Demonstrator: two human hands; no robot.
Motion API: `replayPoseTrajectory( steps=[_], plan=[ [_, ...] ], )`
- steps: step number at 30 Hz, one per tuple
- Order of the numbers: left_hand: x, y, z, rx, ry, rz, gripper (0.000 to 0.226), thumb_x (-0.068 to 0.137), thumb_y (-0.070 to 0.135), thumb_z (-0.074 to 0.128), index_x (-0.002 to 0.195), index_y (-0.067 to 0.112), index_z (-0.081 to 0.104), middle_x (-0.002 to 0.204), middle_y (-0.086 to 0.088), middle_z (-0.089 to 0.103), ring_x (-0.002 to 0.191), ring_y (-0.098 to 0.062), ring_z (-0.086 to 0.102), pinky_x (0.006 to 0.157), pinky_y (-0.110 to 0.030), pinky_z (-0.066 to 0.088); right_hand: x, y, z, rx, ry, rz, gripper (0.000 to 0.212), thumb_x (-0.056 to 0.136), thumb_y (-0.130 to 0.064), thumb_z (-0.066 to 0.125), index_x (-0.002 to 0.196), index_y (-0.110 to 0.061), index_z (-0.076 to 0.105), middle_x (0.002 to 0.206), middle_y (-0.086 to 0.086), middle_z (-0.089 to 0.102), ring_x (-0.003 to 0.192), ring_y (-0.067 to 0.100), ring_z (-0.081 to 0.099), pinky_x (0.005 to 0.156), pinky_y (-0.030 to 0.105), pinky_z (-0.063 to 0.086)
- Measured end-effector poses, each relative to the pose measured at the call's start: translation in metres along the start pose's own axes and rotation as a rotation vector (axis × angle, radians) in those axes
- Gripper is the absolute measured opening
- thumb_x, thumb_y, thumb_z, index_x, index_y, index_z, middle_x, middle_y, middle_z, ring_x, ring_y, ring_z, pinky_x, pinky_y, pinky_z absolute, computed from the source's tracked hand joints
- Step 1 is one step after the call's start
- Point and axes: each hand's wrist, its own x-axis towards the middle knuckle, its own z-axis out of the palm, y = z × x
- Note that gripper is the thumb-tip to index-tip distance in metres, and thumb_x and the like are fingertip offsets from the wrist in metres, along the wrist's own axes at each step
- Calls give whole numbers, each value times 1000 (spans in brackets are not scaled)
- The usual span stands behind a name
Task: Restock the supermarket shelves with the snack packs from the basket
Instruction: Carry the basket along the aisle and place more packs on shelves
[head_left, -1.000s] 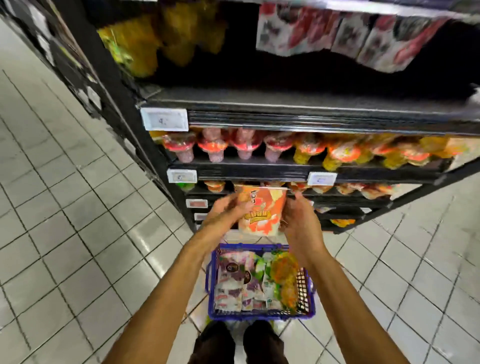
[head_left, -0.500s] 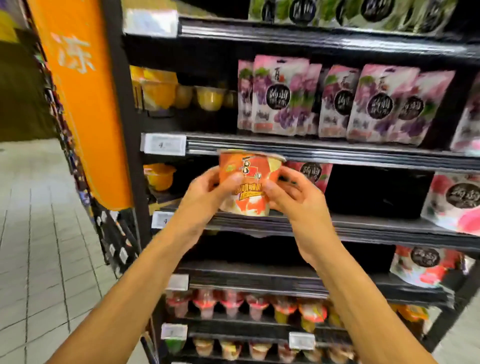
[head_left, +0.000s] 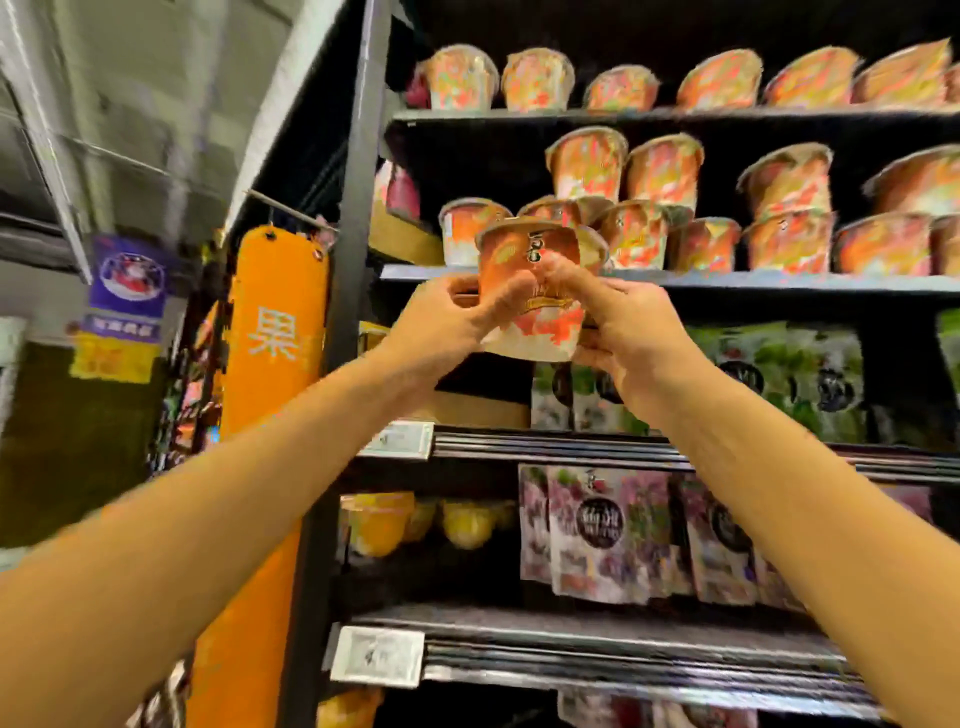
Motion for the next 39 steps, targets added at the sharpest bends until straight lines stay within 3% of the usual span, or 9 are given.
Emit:
replayPoseTrajectory(
  steps=[3, 6, 10, 13, 16, 19, 28, 33, 39],
  plan=[
    [45, -8, -29, 205, 132, -11, 41, 96, 53, 46, 94, 16, 64, 87, 10, 70, 85, -7, 64, 75, -24, 47, 50, -21, 15, 26, 68, -26, 28, 79, -37, 77, 94, -13, 71, 89, 7, 77, 75, 16, 75, 62, 26, 58],
    [72, -34, -68, 767, 344, -13, 44, 91, 46, 58, 120, 12, 62, 118, -7, 64, 114, -26, 55, 95, -40, 47, 98, -39, 27, 2, 172, -104, 24, 76, -33, 79, 82, -16, 63, 79, 2, 75, 63, 13, 73, 58, 26, 55],
    [89, -67, -97, 1180, 224, 161, 50, 87, 37, 65, 132, 19, 55, 131, -10, 55, 124, -31, 43, 100, -45, 41, 156, -55, 42, -28, 257, -144, 34, 71, -32, 82, 81, -18, 52, 79, 3, 73, 65, 18, 74, 69, 41, 62],
    [103, -86, -96, 1144, 235, 327, 45, 89, 34, 65, 130, 20, 54, 128, -5, 53, 122, -26, 43, 99, -40, 37, 186, -60, 55, -90, 329, -144, 47, 66, -42, 81, 92, -11, 57, 87, 4, 69, 82, 24, 72, 82, 43, 59],
    [118, -97, -93, 1079, 264, 448, 38, 91, 33, 64, 125, 17, 58, 122, -2, 58, 115, -21, 50, 95, -36, 42, 205, -61, 66, -224, 409, -180, 64, 67, -54, 77, 108, -10, 54, 81, -1, 53, 77, 17, 60, 78, 35, 52],
    [125, -107, -95, 1007, 274, 506, 32, 91, 35, 63, 117, 18, 60, 112, 1, 62, 103, -16, 56, 84, -30, 49, 221, -62, 73, -306, 365, -186, 75, 68, -55, 77, 123, -9, 55, 104, 4, 66, 91, 20, 65, 87, 37, 55],
    [128, -117, -91, 1028, 394, 597, 32, 89, 43, 58, 109, 18, 61, 101, 1, 62, 91, -13, 55, 70, -25, 47, 247, -49, 83, -539, 354, -162, 68, 84, -51, 65, 132, -5, 50, 127, 11, 58, 110, 27, 60, 94, 39, 51],
    [127, -117, -91, 998, 398, 592, 34, 88, 42, 61, 111, 17, 63, 103, 0, 63, 92, -15, 57, 71, -24, 46, 256, -51, 84, -703, 294, -142, 64, 93, -47, 52, 138, -2, 43, 136, 13, 51, 119, 32, 54, 85, 40, 43],
    [126, -116, -91, 988, 384, 576, 35, 89, 41, 61, 113, 16, 63, 104, -1, 63, 93, -15, 56, 71, -24, 45, 267, -50, 82, -984, 341, -177, 48, 97, -43, 53, 123, -2, 55, 120, 11, 61, 98, 23, 58, 75, 31, 44]
  ],
)
